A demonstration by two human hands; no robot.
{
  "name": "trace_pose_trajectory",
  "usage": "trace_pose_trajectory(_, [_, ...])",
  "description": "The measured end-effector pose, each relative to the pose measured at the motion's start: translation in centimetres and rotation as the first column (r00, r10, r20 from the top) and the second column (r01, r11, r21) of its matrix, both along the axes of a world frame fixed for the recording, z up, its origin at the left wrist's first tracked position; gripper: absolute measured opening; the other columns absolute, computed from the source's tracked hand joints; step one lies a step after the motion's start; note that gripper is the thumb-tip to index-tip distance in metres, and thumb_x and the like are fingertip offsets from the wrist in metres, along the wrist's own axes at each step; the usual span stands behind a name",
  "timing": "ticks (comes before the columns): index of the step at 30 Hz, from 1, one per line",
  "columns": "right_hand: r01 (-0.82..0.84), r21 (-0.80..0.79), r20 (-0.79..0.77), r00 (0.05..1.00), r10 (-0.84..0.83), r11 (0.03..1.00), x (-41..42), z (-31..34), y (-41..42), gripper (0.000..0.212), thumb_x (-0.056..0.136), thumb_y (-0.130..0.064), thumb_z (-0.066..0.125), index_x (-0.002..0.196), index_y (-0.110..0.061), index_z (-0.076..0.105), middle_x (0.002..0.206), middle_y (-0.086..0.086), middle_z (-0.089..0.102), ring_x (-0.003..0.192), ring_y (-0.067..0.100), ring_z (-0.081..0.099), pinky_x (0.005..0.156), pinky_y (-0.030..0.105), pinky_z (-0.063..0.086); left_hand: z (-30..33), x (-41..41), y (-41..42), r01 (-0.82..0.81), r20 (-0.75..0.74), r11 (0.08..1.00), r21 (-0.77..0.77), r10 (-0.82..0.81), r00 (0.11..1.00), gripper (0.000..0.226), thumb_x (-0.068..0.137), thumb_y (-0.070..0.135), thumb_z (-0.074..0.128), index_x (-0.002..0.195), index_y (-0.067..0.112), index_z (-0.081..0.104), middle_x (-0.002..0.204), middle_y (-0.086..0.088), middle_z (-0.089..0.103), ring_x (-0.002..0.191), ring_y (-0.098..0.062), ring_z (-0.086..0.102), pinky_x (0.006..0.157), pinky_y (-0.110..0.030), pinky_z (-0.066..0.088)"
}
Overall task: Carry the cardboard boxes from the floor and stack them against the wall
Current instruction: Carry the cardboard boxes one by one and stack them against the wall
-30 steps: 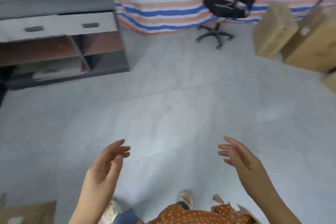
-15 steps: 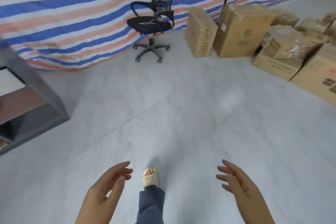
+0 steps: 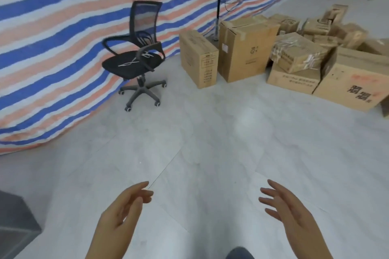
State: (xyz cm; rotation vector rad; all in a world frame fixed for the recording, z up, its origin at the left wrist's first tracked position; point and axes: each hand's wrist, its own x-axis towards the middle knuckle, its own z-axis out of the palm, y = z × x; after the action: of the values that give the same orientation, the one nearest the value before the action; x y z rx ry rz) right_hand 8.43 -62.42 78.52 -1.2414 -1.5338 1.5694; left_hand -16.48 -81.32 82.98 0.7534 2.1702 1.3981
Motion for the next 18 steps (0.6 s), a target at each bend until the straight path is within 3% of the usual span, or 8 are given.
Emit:
trace_pose_trajectory(6, [0.088,-0.047,0.011,0.996,-0.087,0.995,-2.7,-1.6,11.0,0.031,0.095,0.003,0.043,0.112,-0.016,0.061,0.103,0.004,0.070,0.085,0.013,0.069,0.071,0.018,0.055,-1.9,-3.5,13.1,0.058,0.033,0.998,-0.038,-0.057,0.998,0.037,0.089,-0.011,0.050,0.098,0.020,0.069,0.094,0.012,0.073,0.080,-0.001,0.067,0.075,-0.003,0.045])
trace_pose_trajectory(12, [0.026,0.046,0.061,0.998,-0.028,0.999,-5.6,-0.3,27.6,0.034,0.094,0.001,0.047,0.114,-0.021,0.063,0.100,0.000,0.073,0.086,0.009,0.070,0.079,0.026,0.054,-1.8,-6.1,28.6,-0.045,0.140,0.996,0.072,0.035,0.989,0.036,0.092,-0.010,0.044,0.099,0.015,0.069,0.091,-0.003,0.074,0.082,-0.012,0.070,0.080,-0.022,0.052])
trace_pose_trajectory(18, [-0.013,0.052,0.074,0.997,0.009,0.999,-9.8,0.4,42.6,0.032,0.097,-0.006,0.045,0.115,-0.027,0.060,0.100,-0.005,0.072,0.089,0.009,0.070,0.076,0.021,0.056,-1.0,-9.5,39.9,-0.117,0.204,0.988,0.099,0.095,0.974,0.033,0.094,-0.008,0.042,0.101,0.011,0.068,0.092,-0.006,0.074,0.082,-0.016,0.070,0.082,-0.025,0.054])
